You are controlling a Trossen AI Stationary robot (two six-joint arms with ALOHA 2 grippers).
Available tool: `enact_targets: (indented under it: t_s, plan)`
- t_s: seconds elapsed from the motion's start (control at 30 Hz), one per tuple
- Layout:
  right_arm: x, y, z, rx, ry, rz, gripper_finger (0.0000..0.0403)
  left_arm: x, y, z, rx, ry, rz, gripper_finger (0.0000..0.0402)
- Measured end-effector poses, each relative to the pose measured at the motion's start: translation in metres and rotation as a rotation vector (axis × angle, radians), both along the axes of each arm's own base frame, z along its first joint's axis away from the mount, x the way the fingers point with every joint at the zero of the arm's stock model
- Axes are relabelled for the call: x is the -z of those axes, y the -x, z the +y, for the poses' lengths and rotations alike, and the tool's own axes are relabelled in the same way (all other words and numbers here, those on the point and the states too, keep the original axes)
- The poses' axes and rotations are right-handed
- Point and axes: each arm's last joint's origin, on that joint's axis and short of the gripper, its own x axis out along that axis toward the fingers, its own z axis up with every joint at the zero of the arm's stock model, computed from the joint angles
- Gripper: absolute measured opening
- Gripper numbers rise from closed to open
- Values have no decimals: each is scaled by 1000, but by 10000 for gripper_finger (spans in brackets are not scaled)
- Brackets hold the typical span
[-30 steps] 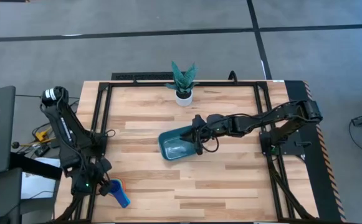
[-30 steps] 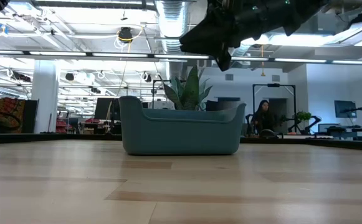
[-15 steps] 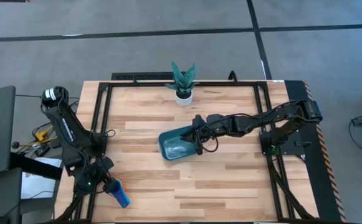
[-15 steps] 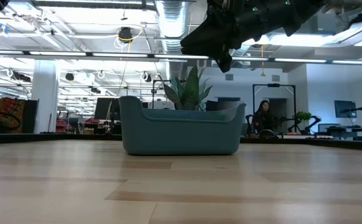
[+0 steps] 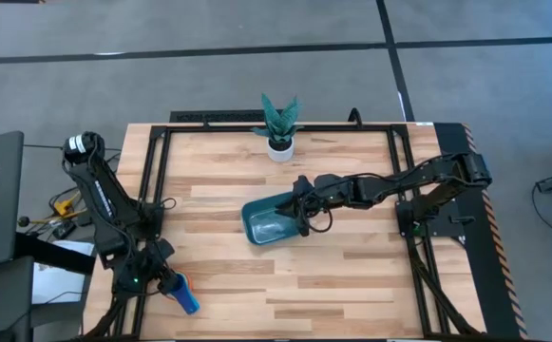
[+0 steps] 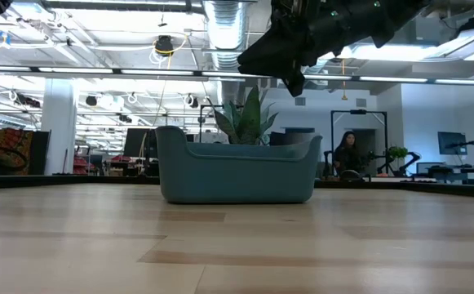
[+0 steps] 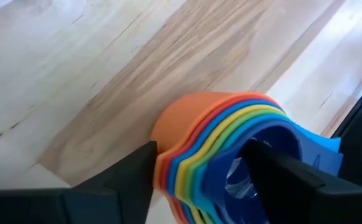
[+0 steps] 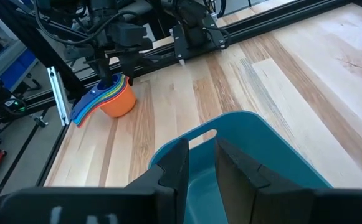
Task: Nest measuring cups in basket
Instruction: Put the stack of measuring cups into the green bin
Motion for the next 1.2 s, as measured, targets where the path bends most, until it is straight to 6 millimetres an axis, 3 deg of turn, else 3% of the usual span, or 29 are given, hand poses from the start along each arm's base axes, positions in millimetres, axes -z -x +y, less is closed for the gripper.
enact_targets:
  t_s: [0.57, 1.2]
  plan:
    - [1, 0, 0, 0, 1, 11, 103, -1, -10, 5, -19, -77, -85, 133]
    - [3, 2, 0, 3, -5, 39, 103, -2, -32, 18, -21, -240, -183, 129]
